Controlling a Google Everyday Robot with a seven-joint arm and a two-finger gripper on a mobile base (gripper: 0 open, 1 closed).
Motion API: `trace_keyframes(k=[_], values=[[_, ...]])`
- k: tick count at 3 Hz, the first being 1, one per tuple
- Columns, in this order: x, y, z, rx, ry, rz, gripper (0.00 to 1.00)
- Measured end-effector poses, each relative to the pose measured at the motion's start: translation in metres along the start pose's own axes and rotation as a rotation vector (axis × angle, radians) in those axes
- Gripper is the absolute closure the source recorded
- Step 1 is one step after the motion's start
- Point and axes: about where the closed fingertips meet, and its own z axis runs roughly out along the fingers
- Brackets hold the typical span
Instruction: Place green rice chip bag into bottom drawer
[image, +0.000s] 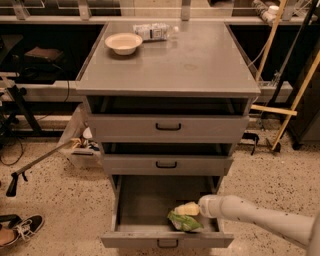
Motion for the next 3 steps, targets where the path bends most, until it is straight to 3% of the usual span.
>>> trace_keyframes(k=[1,2,3], values=[[-0.04,0.009,-0.059,0.083,-0.095,0.065,0.0],[-0.081,0.037,-0.11,0.136,-0.201,0.142,0.0],[-0.093,0.043,-0.141,0.18,-0.256,0.165,0.0]])
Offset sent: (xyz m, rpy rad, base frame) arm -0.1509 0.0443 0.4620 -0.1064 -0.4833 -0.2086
